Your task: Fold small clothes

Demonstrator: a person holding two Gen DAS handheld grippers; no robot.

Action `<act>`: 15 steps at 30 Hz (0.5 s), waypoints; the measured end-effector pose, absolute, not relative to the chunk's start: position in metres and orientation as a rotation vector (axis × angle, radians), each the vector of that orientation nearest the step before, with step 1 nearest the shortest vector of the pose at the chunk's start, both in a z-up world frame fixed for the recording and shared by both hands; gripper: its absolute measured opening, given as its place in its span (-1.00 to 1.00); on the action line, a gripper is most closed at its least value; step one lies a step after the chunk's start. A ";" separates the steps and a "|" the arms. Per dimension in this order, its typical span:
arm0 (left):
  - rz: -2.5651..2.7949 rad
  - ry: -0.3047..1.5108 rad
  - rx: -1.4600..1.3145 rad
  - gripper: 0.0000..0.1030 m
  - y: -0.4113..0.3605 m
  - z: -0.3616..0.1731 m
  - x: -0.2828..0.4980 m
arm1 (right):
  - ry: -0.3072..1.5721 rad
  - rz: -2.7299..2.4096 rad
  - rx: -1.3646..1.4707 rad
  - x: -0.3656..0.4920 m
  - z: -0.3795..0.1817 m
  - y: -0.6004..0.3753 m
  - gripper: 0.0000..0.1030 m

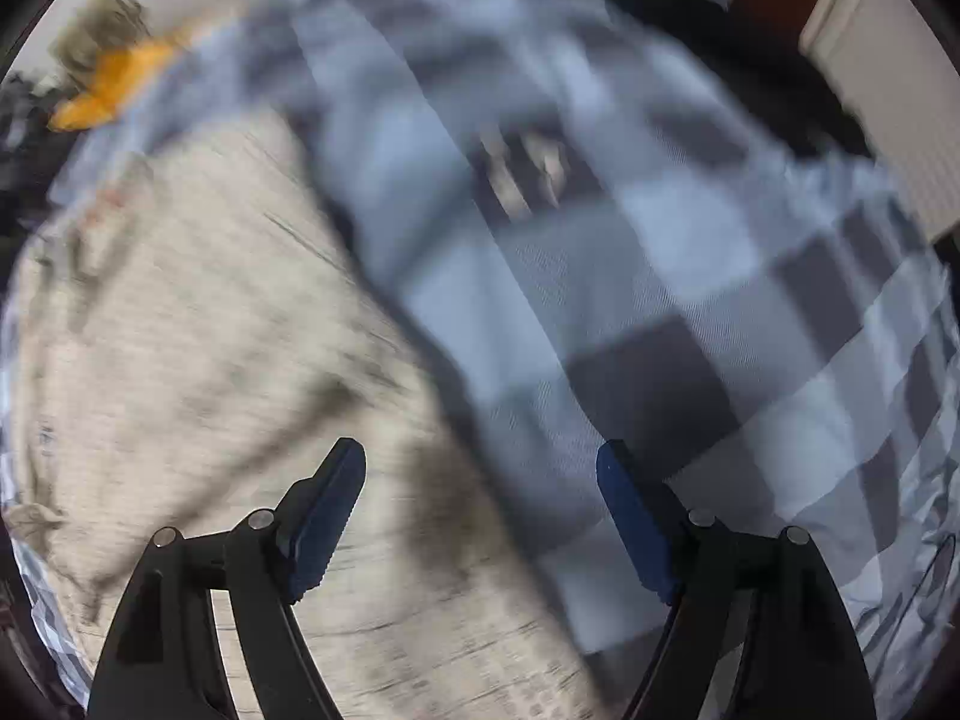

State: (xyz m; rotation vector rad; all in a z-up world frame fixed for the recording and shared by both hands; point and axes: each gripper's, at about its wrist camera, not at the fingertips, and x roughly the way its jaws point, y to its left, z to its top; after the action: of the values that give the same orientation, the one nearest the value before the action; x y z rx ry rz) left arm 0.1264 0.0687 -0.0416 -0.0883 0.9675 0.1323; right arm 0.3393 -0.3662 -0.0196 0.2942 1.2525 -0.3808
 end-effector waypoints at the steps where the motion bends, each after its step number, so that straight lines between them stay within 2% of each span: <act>1: 0.134 0.967 -0.094 1.00 0.070 -0.041 0.127 | 1.224 -0.323 0.252 0.345 -0.006 -0.345 0.50; 3: 0.133 0.967 -0.101 1.00 0.071 -0.041 0.127 | 1.245 -0.176 0.167 0.364 0.007 -0.289 0.50; 8: 0.139 0.965 -0.103 1.00 0.074 -0.041 0.126 | 1.270 0.088 0.195 0.397 -0.011 -0.168 0.50; 13: 0.135 0.970 -0.129 1.00 0.079 -0.041 0.126 | 1.337 0.108 0.035 0.406 -0.091 -0.085 0.51; 14: 0.130 0.971 -0.135 1.00 0.079 -0.041 0.126 | 1.369 0.070 -0.051 0.404 -0.110 -0.074 0.62; 15: 0.123 0.972 -0.143 1.00 0.079 -0.040 0.127 | 1.332 0.051 -0.131 0.399 -0.116 -0.068 0.65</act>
State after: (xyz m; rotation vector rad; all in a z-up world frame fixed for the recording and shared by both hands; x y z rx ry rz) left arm 0.1266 0.0792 -0.0403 -0.1432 0.9722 0.1232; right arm 0.3991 -0.0678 -0.1158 -0.1309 1.3316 0.0508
